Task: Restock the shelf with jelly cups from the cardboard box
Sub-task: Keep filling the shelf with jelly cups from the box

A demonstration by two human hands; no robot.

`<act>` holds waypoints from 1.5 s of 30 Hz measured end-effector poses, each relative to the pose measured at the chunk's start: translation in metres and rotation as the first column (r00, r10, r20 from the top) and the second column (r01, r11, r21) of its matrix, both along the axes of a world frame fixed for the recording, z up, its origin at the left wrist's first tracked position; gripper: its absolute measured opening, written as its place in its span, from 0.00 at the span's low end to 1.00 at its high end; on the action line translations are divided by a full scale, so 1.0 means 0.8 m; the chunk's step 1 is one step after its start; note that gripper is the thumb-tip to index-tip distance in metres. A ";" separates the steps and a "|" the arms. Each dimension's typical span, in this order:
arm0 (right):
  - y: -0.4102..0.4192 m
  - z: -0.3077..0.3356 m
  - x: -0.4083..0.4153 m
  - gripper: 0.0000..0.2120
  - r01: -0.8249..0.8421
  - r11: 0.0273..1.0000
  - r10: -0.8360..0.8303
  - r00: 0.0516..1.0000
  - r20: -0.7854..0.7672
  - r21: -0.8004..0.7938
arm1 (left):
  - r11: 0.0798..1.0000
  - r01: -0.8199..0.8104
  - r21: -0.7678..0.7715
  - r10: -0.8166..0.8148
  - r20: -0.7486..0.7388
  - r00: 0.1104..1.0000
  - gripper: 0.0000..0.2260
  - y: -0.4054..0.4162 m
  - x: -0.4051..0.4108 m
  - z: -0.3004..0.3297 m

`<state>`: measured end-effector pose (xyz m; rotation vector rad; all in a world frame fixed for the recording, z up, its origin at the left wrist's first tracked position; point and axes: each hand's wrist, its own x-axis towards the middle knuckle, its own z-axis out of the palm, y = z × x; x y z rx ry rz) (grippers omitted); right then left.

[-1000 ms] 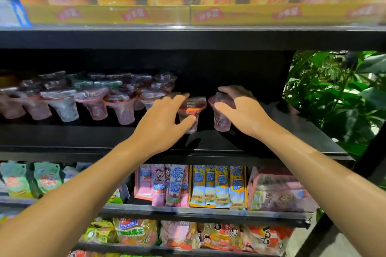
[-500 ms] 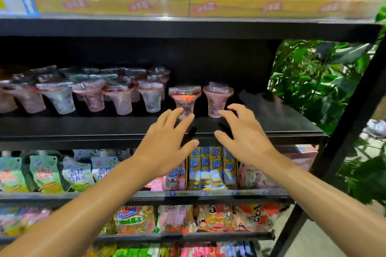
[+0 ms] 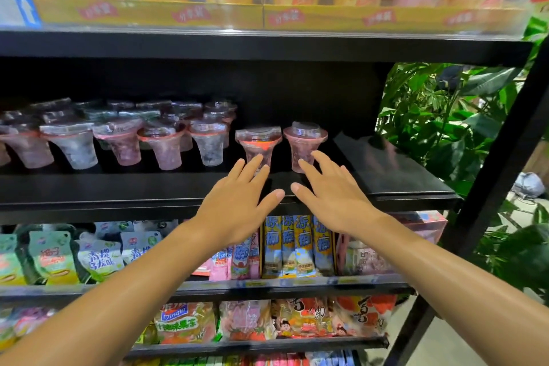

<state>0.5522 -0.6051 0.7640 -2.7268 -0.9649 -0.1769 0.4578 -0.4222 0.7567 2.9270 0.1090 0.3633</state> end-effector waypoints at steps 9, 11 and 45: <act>0.000 -0.007 0.020 0.30 -0.019 1.000 0.019 1.000 -0.012 -0.010 | 1.000 -0.013 0.011 0.012 0.018 1.000 0.35 0.000 0.013 -0.004; 0.001 -0.005 0.023 0.31 -0.031 0.999 0.031 0.999 -0.013 -0.010 | 1.000 -0.014 0.017 0.014 0.011 1.000 0.35 0.002 0.017 -0.003; 0.068 0.007 0.112 0.28 -0.065 0.997 0.059 0.985 -0.161 -0.032 | 0.991 -0.130 -0.008 0.128 -0.125 0.984 0.29 0.051 0.097 0.015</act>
